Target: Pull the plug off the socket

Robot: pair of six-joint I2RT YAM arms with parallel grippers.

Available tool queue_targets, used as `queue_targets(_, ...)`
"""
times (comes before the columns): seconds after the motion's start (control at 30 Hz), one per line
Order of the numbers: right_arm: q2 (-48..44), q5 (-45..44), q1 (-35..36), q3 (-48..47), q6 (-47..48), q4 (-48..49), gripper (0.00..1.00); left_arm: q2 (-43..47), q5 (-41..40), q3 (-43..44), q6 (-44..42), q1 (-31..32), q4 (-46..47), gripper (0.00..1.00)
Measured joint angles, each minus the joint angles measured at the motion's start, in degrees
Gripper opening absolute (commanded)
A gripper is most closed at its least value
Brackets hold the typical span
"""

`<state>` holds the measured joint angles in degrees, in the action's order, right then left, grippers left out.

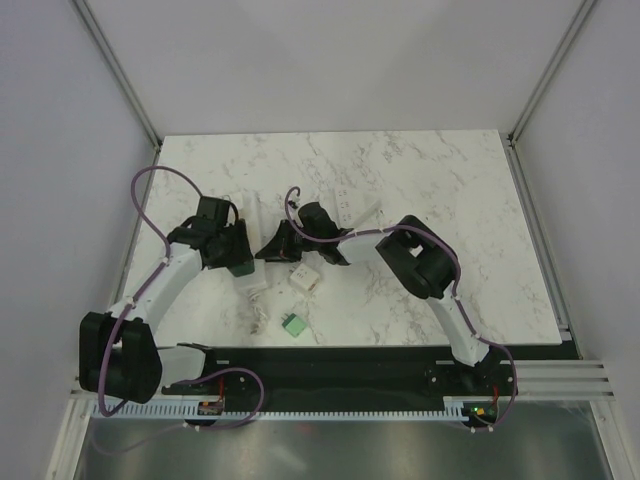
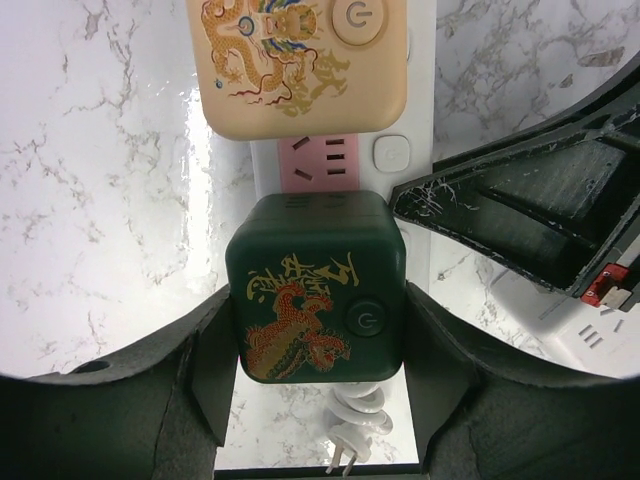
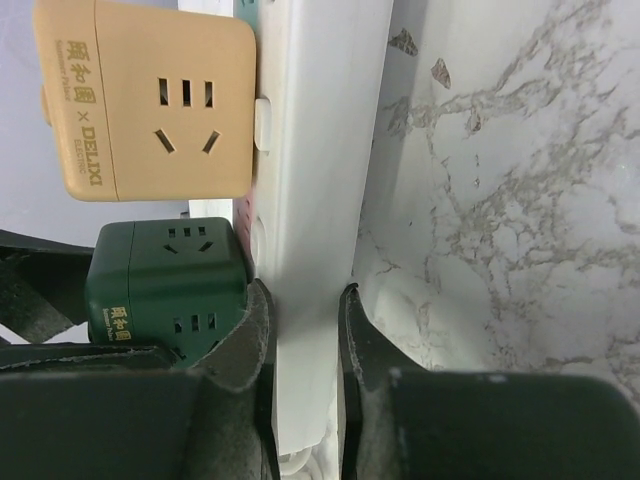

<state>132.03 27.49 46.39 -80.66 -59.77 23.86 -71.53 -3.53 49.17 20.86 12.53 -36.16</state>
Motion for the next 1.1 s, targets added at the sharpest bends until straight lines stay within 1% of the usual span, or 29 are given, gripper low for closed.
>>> queue_targets(0.1,-0.46,-1.09,0.15,0.04,0.0,-0.61,0.0,0.02,1.11,0.39,0.31,-0.81,-0.22,0.02)
queue_targets(0.2,-0.85,-3.06,0.42,-0.11,0.74,-1.97,0.0,0.02,0.35,1.4,0.57,-0.68,-1.38,0.02)
queue_targets(0.33,-0.96,-5.22,0.9,-0.35,1.73,-3.13,0.0,0.66,-1.14,5.55,0.76,0.07,-2.34,0.02)
queue_targets(0.47,-0.96,-6.43,1.11,-0.92,2.08,-3.74,0.0,3.21,2.71,6.01,1.16,0.02,-0.98,0.02)
queue_targets(0.57,-0.96,-6.58,1.14,-0.92,2.05,-3.69,0.0,4.33,2.62,6.03,1.42,0.02,-1.22,0.02)
queue_targets(0.7,-0.96,-6.58,1.14,-0.92,2.1,-3.54,0.0,4.44,-4.09,6.73,1.4,0.02,-3.78,0.02)
queue_targets(0.83,-0.96,-6.54,1.14,-0.92,2.12,-3.48,0.0,3.52,-15.65,7.93,1.4,-0.09,-7.63,0.02)
queue_targets(0.97,-0.96,-6.49,1.14,-0.92,2.14,-3.32,0.0,-1.03,-27.93,9.09,1.9,-0.17,-10.82,0.02)
queue_targets(1.1,-0.98,-6.47,1.14,-0.63,2.12,-2.84,0.0,-7.5,-34.21,9.11,4.02,-2.01,-12.92,0.02)
